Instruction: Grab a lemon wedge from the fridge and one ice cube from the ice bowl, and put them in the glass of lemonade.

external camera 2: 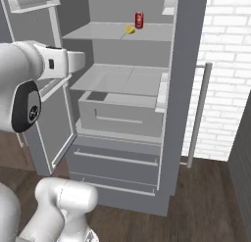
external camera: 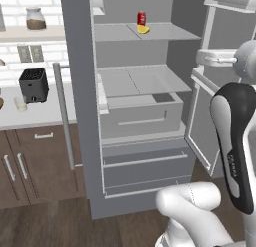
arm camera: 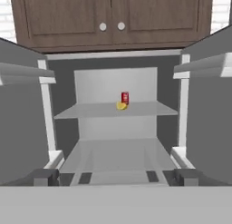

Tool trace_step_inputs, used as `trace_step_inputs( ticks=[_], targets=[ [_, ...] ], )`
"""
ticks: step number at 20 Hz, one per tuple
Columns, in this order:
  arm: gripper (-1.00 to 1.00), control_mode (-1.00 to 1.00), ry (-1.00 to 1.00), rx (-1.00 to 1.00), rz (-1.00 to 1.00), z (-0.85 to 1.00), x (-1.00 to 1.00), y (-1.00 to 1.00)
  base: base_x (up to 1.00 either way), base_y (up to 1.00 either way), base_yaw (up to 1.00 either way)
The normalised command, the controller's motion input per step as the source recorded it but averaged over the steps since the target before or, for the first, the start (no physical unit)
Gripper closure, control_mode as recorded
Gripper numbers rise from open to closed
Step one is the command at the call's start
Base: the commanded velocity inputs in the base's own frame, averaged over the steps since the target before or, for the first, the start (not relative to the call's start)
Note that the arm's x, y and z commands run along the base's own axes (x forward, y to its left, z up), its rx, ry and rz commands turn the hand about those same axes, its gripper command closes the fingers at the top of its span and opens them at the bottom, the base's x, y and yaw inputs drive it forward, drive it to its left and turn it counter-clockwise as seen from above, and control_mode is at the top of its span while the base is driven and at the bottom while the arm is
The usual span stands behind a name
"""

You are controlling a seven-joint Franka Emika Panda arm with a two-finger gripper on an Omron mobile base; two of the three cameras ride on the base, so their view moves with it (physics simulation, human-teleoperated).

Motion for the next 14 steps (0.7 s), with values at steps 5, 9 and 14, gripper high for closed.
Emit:
trace_step_inputs(
  ticks=[5, 9, 14],
  targets=[
    [-1.0, -1.0, -0.03, 0.0, -0.06, 0.0, -0.11, 0.01, 0.0, 0.0, 0.0],
    [-1.0, -1.0, 0.14, -0.11, -0.06, 0.08, 0.12, 0.36, 0.0, 0.0, 0.0],
    [-1.0, -1.0, 0.2, -0.03, 0.0, 0.05, 0.22, -0.01, 0.0, 0.0, 0.0]
  ],
)
